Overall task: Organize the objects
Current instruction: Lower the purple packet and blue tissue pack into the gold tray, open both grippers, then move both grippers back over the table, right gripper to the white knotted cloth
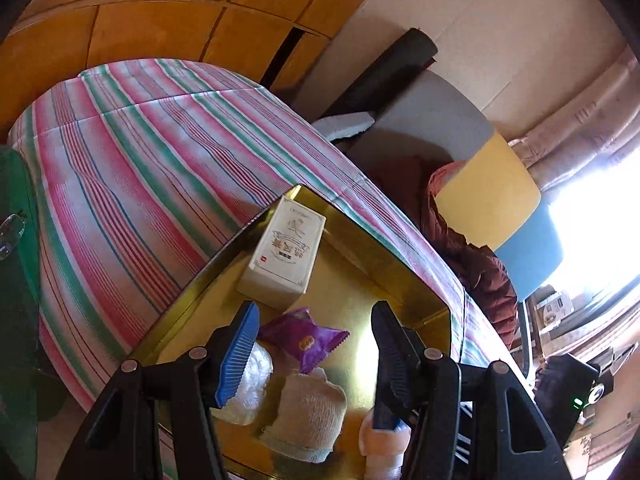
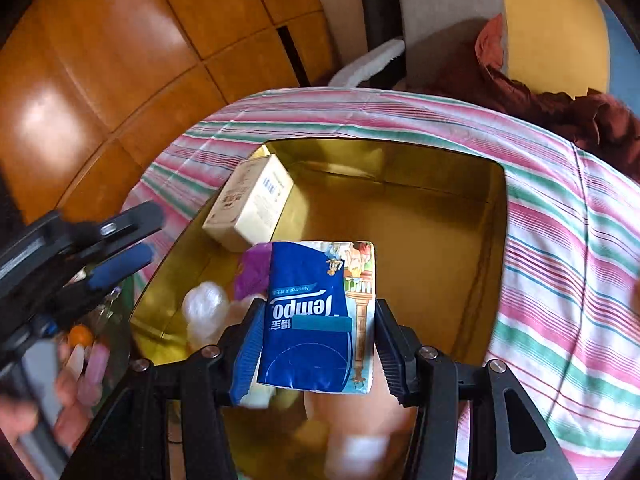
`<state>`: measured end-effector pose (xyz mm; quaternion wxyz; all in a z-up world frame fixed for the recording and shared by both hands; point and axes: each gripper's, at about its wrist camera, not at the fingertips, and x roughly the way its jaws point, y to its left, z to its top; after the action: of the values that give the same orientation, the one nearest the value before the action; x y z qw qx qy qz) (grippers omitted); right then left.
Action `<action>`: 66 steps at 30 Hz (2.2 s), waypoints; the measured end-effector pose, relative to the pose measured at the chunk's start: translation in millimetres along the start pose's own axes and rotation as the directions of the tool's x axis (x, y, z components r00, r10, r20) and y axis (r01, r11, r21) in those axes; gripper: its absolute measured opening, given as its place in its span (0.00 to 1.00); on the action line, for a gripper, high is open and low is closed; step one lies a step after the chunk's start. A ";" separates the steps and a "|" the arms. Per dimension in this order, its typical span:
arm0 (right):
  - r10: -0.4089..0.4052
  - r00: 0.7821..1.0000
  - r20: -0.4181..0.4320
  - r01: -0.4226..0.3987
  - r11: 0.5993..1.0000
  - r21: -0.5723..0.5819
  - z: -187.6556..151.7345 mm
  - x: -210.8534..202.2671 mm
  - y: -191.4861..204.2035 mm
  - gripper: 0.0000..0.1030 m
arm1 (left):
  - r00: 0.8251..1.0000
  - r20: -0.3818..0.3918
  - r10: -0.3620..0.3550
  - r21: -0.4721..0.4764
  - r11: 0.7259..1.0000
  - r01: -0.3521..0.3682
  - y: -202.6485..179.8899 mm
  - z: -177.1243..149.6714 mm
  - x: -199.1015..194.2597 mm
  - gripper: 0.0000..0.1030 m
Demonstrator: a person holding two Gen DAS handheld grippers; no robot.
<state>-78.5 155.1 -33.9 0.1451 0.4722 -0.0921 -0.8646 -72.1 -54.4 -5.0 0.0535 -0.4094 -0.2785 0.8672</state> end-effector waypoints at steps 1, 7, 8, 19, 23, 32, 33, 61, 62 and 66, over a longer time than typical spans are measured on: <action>-0.002 1.000 -0.004 0.002 1.000 0.012 2.3 4.6 0.3 0.51 | 1.000 0.000 -0.003 -0.008 1.000 0.003 1.3 0.9 -0.3 0.57; -0.007 1.000 -0.029 0.008 0.999 0.041 10.1 30.1 4.4 0.52 | 1.000 -0.002 -0.012 -0.014 1.000 0.012 0.2 1.4 -0.9 0.57; 0.001 1.000 -0.030 0.000 0.999 0.039 10.9 32.5 5.8 0.53 | 1.000 -0.003 -0.014 -0.011 1.000 0.014 -0.7 0.9 -0.8 0.57; -0.022 0.997 0.069 0.024 0.999 -0.026 -3.0 -15.4 7.5 0.68 | 1.000 -0.008 -0.007 -0.009 1.000 0.007 -2.4 0.2 2.0 0.57; -0.047 0.992 0.114 0.053 0.997 -0.051 -11.7 -40.1 1.4 0.70 | 1.000 -0.015 -0.007 0.012 1.000 0.008 -7.9 -3.1 3.9 0.57; -0.099 0.982 0.160 0.100 0.995 -0.002 -33.3 -80.6 -32.7 0.75 | 0.997 -0.064 -0.039 0.115 0.992 0.046 -34.4 -24.1 13.7 0.57; -0.111 0.981 0.157 0.112 0.994 0.003 -37.0 -83.5 -37.6 0.76 | 0.996 -0.055 -0.064 0.131 0.989 0.071 -39.4 -27.5 11.8 0.57; -0.516 0.850 0.111 0.413 0.781 0.468 -147.2 -171.9 -289.7 0.77 | 0.857 -0.422 -0.296 0.600 0.617 0.509 -178.0 -213.8 -1.6 0.60; -0.528 0.842 0.110 0.415 0.765 0.493 -145.6 -173.8 -301.1 0.77 | 0.857 -0.424 -0.291 0.603 0.616 0.507 -179.5 -216.4 -2.1 0.60; -0.534 0.840 0.095 0.419 0.751 0.510 -136.1 -167.5 -330.5 0.68 | 0.853 -0.437 -0.284 0.583 0.634 0.509 -177.4 -220.3 1.4 0.60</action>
<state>67.9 519.7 -72.6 -0.2125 0.3950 -0.1909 -0.8731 65.9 191.7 -24.8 0.4332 -0.4166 -0.0139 0.7991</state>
